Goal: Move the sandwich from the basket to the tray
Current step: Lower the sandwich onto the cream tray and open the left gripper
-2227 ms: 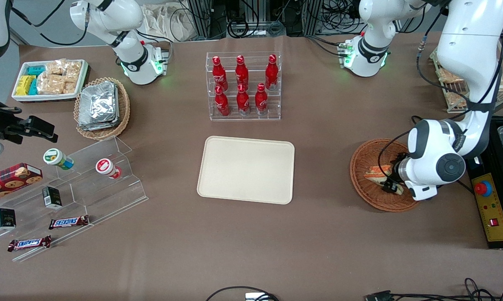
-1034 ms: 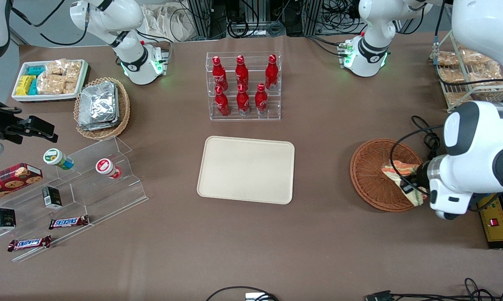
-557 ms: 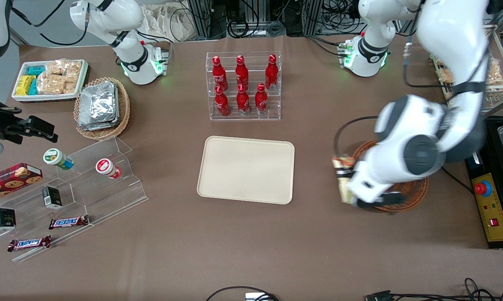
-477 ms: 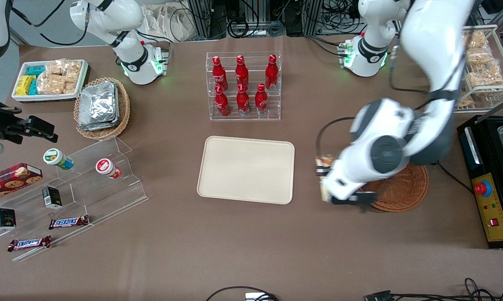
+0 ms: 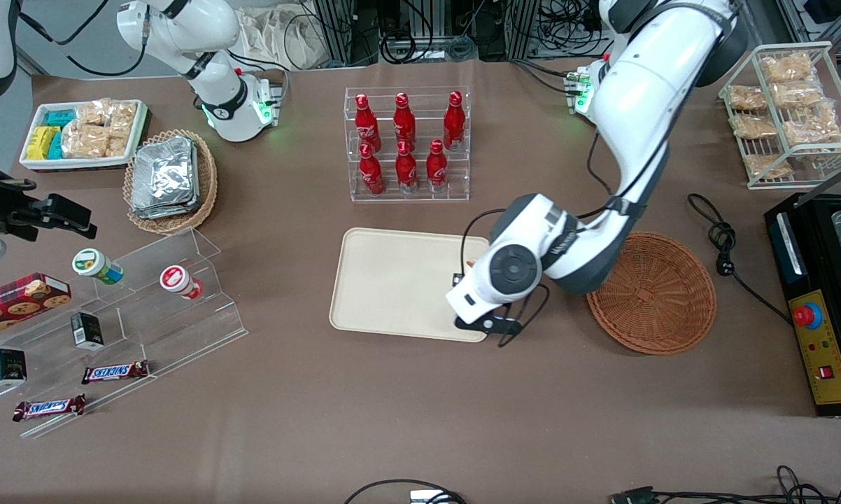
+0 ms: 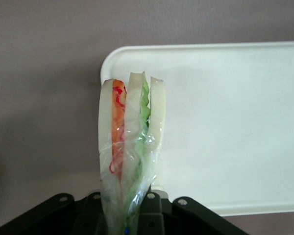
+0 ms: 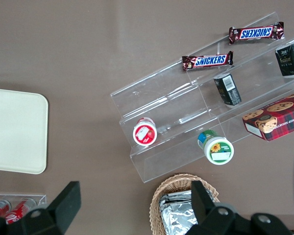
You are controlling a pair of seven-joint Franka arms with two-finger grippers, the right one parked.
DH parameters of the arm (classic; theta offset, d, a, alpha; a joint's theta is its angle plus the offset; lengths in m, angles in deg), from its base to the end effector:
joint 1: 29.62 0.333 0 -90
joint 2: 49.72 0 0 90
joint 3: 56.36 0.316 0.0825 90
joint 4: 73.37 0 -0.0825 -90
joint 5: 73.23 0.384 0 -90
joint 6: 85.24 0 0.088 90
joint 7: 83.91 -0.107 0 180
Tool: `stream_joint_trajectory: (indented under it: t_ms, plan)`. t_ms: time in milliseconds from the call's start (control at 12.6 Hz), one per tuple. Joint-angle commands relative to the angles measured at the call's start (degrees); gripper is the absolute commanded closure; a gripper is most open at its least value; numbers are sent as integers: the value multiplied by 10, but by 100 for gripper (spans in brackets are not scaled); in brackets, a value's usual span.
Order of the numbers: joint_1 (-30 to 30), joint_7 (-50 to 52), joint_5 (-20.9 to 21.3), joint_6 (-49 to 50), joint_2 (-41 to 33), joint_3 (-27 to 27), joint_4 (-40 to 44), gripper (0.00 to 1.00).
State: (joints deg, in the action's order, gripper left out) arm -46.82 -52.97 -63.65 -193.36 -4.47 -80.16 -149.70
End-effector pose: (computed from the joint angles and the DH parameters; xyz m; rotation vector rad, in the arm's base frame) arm 0.5887 -0.4099 0.2731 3.0945 -0.2410 -0.3484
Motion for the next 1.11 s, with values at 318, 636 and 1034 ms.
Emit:
stream_joint_trajectory:
  t_ms: [318, 636, 1034]
  plan:
    - [-30, 13, 35, -27, 35, 3, -3, 52]
    - [-28, 10, 35, -25, 27, 8, -3, 0]
    - [-24, 46, 36, 9, -8, 8, -7, 0]
